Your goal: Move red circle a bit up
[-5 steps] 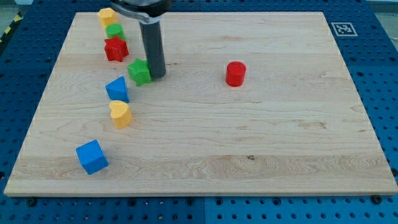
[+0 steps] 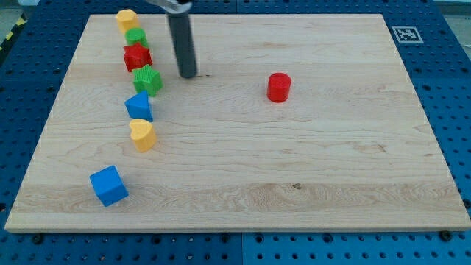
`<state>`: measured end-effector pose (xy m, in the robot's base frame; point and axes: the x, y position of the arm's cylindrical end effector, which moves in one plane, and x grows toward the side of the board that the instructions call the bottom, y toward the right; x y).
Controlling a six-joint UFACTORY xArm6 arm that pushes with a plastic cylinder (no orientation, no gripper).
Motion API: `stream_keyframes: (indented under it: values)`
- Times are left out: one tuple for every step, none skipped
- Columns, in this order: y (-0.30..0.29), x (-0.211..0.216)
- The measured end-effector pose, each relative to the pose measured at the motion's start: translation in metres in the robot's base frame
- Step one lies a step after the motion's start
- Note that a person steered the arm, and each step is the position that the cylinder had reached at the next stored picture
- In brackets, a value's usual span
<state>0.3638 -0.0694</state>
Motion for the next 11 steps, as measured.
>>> stream_keyframes:
  values:
    - [0.032, 0.05]
    - [0.032, 0.106]
    - [0.015, 0.141]
    - [0.013, 0.155]
    - [0.052, 0.165]
    - [0.106, 0.166]
    - [0.145, 0.146]
    - [0.166, 0.093]
    - [0.166, 0.042]
    - [0.166, 0.039]
    - [0.159, 0.02]
